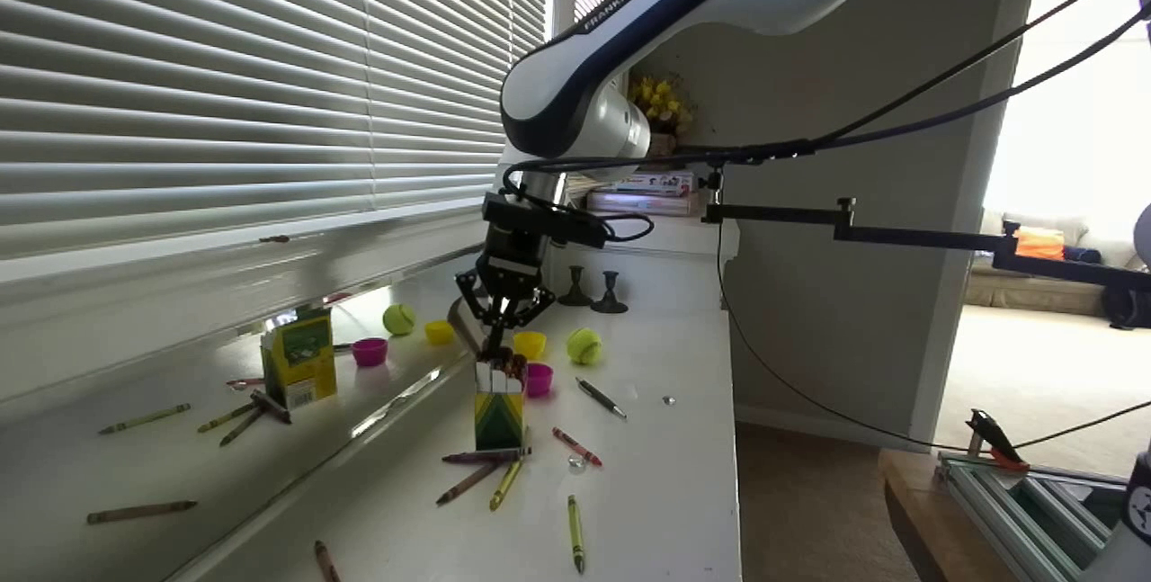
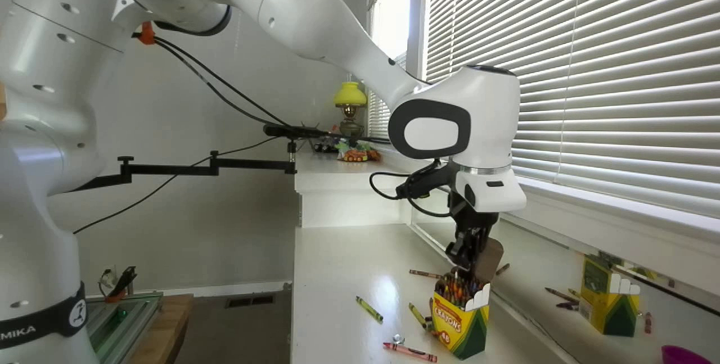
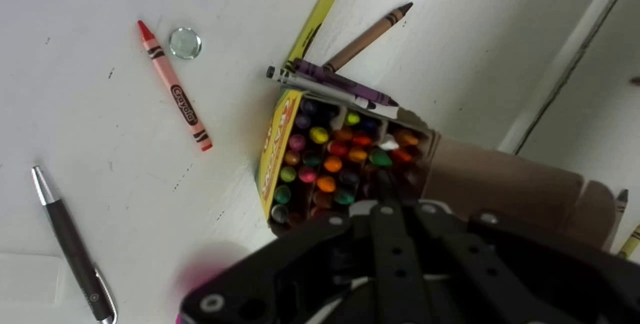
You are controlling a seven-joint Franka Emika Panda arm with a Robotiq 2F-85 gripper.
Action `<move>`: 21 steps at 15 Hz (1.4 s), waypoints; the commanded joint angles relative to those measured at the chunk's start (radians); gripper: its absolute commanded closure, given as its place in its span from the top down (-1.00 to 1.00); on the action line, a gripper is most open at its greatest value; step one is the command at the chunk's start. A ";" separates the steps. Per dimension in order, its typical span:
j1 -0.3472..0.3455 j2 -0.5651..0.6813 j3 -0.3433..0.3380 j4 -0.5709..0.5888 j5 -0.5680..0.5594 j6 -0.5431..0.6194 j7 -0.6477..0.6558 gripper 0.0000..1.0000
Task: Remove one orange crayon from the box.
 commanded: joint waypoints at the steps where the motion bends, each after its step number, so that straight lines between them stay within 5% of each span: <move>1: -0.010 -0.050 0.015 -0.005 0.031 -0.035 -0.019 -1.00; 11: 0.017 -0.045 -0.027 -0.003 -0.041 -0.044 0.071 -0.94; 12: 0.023 -0.048 -0.033 -0.010 -0.055 -0.033 0.086 -0.46; 14: 0.025 -0.049 -0.035 -0.015 -0.066 -0.029 0.098 -0.37; 21: 0.024 -0.042 -0.029 -0.040 -0.072 -0.041 0.112 0.51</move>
